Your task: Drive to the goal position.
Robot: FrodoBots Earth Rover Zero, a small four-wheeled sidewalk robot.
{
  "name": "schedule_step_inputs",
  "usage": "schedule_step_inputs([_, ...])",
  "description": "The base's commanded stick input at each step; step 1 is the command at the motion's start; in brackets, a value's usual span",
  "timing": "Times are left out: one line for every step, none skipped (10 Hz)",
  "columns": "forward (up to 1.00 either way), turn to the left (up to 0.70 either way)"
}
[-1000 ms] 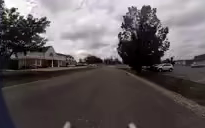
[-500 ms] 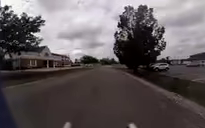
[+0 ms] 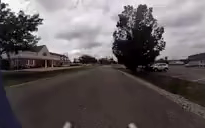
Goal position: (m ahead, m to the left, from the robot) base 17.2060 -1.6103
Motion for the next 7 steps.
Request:
schedule_step_inputs([0.45, 0.00])
schedule_step_inputs([0.45, 0.00])
schedule_step_inputs([0.45, 0.00])
schedule_step_inputs([0.45, 0.00])
schedule_step_inputs([0.45, 0.00])
schedule_step_inputs([0.45, 0.00])
schedule_step_inputs([0.45, 0.00])
